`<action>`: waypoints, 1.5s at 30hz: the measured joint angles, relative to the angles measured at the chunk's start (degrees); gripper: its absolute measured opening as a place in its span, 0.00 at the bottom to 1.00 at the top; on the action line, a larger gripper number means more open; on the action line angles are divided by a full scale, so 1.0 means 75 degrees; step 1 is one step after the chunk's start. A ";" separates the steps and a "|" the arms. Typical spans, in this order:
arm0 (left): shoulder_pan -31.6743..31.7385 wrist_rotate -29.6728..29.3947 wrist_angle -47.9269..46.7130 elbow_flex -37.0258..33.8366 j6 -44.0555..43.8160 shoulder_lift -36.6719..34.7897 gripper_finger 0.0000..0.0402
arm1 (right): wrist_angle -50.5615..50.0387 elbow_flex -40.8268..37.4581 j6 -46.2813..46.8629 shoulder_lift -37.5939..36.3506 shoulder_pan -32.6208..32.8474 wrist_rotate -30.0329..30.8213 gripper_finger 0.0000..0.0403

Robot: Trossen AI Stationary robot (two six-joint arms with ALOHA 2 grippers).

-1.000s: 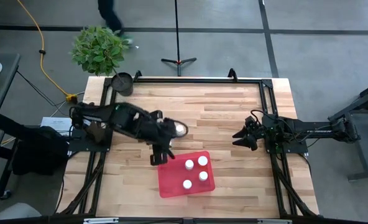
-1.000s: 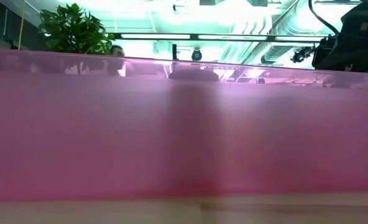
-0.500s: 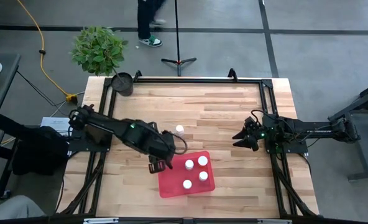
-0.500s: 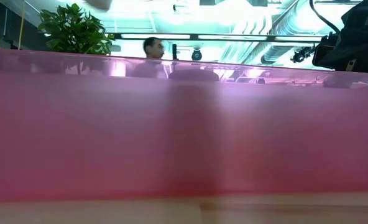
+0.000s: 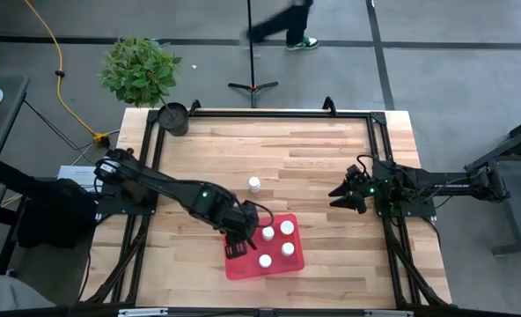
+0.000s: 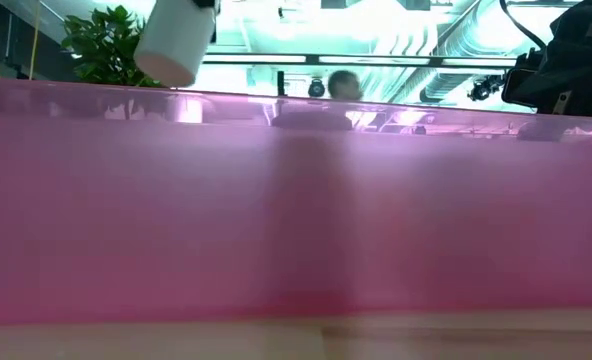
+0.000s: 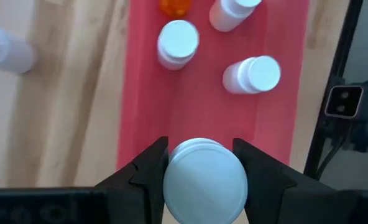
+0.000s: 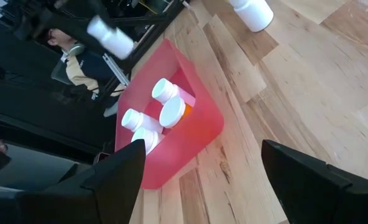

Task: Pick and place pill bottles into a basket
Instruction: Put the white pill bottle into the red bin

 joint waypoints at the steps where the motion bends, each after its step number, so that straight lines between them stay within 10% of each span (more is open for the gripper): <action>1: -0.0002 0.0049 0.0250 -0.0154 -0.0030 0.0000 0.47 | 0.0000 0.0000 0.0000 0.0000 0.0000 0.0000 0.77; 45: -0.0858 -0.1468 0.5309 -0.3519 -0.2505 0.0012 0.47 | 0.0061 0.0000 0.0140 0.0000 0.0000 0.0029 0.77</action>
